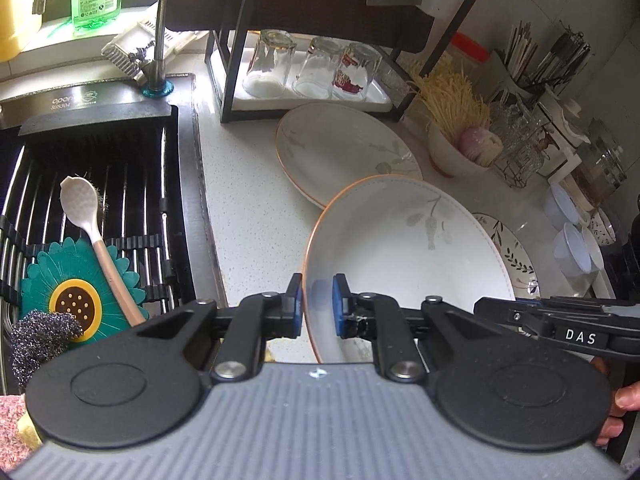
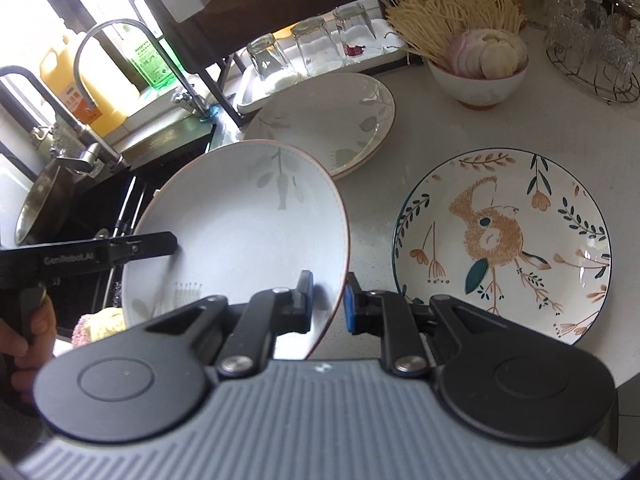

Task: Organize plates and bowls
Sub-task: 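Lift the white plate with both grippers and carry it over the floral plate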

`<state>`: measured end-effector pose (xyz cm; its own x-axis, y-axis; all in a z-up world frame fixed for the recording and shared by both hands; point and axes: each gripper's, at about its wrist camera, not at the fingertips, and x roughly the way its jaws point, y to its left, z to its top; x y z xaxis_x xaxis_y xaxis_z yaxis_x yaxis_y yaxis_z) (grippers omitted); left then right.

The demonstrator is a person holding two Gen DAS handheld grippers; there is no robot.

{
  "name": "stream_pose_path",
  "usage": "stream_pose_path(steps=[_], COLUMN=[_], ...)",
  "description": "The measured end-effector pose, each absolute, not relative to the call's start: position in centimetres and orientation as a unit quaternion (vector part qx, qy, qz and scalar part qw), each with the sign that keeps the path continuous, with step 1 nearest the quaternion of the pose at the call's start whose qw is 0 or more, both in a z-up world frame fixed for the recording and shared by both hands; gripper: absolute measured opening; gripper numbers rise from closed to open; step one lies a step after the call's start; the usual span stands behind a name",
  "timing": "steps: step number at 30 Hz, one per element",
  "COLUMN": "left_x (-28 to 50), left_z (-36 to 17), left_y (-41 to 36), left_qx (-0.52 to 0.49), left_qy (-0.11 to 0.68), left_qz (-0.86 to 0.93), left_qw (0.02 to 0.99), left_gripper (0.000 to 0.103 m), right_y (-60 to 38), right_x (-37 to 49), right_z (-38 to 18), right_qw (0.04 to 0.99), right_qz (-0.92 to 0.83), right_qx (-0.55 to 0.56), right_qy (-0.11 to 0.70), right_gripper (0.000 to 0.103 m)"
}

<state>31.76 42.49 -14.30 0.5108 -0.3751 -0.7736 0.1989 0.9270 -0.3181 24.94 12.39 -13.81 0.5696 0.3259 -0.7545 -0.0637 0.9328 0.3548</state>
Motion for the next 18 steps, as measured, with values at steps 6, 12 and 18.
stream_pose_path(steps=[6,12,18], left_x=[31.7,31.5,31.1], left_z=[-11.6,-9.8,-9.4], left_y=[41.9,40.0,36.8], left_qx=[-0.094,-0.084,-0.096], left_qy=[0.449,0.434,0.431], left_qz=[-0.165,-0.167,-0.148], left_qw=[0.873,0.881,0.885], left_gripper=[0.015,0.015,0.015], right_y=[11.5,9.6,6.6], right_x=[24.5,24.4,24.5], right_z=[-12.0,-10.8,-10.6], right_qw=[0.884,0.894,0.897], right_qz=[0.116,0.116,0.12], right_qx=[0.153,0.154,0.153], right_qy=[0.427,0.404,0.397], right_gripper=[0.019,0.019,0.019])
